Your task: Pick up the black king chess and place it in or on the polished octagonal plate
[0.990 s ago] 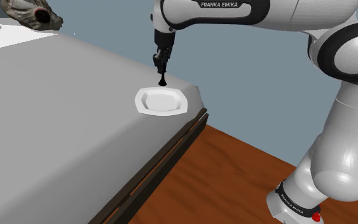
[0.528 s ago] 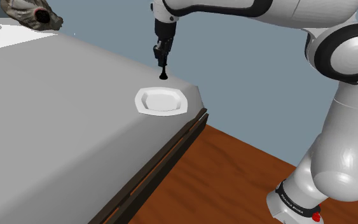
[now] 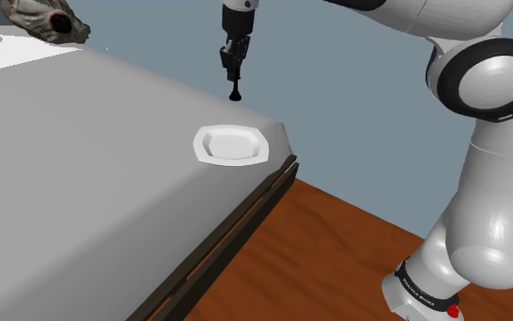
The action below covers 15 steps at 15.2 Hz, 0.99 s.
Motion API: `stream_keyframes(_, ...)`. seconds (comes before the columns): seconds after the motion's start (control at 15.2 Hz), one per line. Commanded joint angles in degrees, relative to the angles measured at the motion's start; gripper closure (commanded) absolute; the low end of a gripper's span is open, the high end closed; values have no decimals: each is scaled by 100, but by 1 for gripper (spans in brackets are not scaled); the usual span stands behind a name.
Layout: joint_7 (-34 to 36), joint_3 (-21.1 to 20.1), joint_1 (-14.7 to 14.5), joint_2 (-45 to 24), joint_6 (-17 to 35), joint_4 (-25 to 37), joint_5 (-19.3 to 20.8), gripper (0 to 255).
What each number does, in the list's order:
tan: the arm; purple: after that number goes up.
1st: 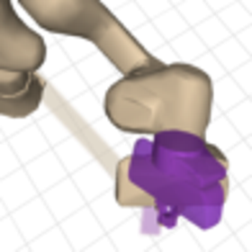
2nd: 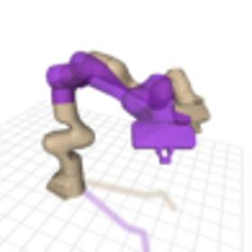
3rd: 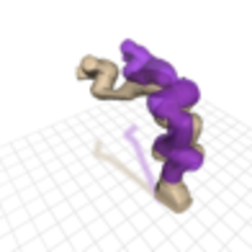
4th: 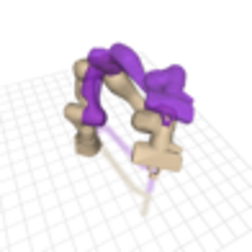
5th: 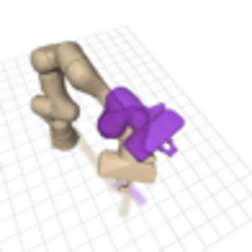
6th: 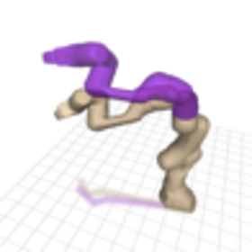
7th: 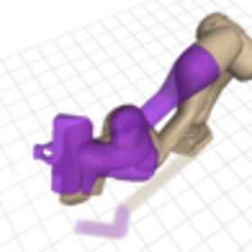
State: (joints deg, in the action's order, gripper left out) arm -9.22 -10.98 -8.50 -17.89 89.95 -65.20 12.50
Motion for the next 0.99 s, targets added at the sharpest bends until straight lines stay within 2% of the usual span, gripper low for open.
stream_keyframes(0.0,-24,-1,-34,-110,-226,333,24,255)
stream_keyframes(0.07,-37,-1,-52,-171,-337,505,38,255)
stream_keyframes(0.46,576,-222,-354,723,-237,-583,-22,255)
stream_keyframes(0.92,1332,-553,-763,1389,-385,-1228,-77,255)
